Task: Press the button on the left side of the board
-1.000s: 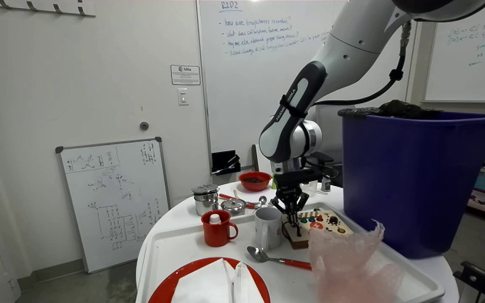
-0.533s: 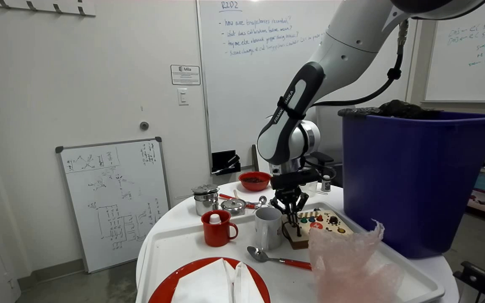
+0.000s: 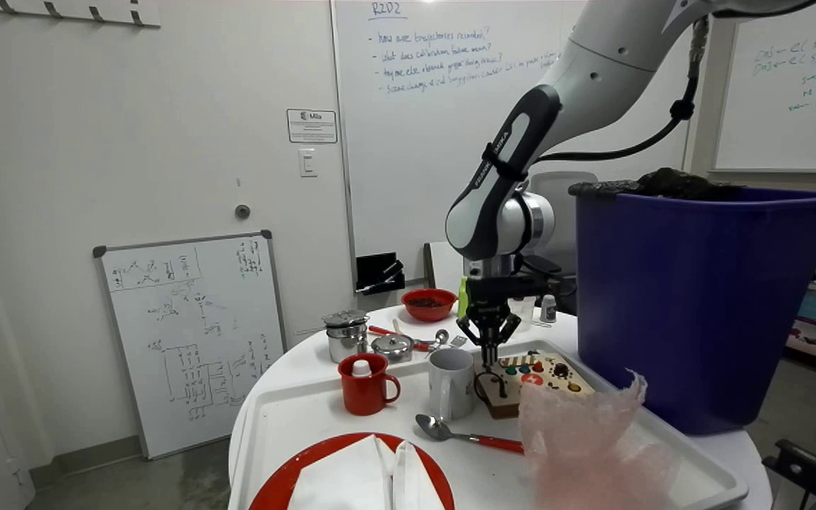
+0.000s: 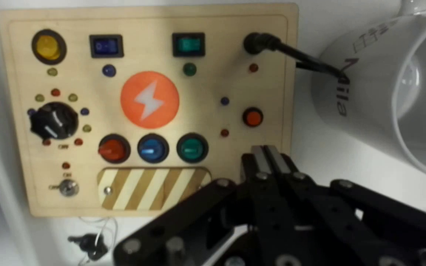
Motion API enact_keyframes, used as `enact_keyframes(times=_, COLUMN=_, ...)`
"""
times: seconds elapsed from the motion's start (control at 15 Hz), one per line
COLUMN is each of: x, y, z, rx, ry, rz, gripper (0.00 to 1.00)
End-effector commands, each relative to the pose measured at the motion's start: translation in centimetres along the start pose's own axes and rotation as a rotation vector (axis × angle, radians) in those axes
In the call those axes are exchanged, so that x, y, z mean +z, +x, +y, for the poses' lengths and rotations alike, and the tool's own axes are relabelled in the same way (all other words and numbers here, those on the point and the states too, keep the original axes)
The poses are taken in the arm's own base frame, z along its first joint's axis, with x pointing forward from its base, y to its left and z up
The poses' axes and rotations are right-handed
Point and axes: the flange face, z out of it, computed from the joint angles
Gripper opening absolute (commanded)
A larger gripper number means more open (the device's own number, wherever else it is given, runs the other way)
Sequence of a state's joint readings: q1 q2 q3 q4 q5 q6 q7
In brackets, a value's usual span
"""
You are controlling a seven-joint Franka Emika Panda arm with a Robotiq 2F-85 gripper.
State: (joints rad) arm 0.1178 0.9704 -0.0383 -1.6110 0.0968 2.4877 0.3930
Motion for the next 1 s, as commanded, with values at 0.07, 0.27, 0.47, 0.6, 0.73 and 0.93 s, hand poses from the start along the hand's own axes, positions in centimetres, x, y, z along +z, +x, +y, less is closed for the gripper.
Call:
enact_keyframes(times=0.07, x=-8.6, y=-2.5, z=2.9, rx=-0.100, ry=0.076, rz=0.114, gripper=0.07)
enact_keyframes(times=0.27, x=-13.8, y=-4.5, z=4.0, rx=-0.175, ry=0.090, rz=0.168, gripper=0.07)
enact_keyframes(times=0.47, x=-17.8, y=-6.8, z=3.8, rx=-0.262, ry=0.081, rz=0.215, gripper=0.06)
enact_keyframes(times=0.6, x=-19.5, y=-8.4, z=3.6, rx=-0.314, ry=0.066, rz=0.228, gripper=0.07)
enact_keyframes(times=0.73, x=-20.8, y=-10.0, z=3.5, rx=-0.342, ry=0.061, rz=0.246, gripper=0.07)
enact_keyframes(times=0.93, x=-22.0, y=-11.7, z=3.6, rx=-0.335, ry=0.054, rz=0.265, gripper=0.06)
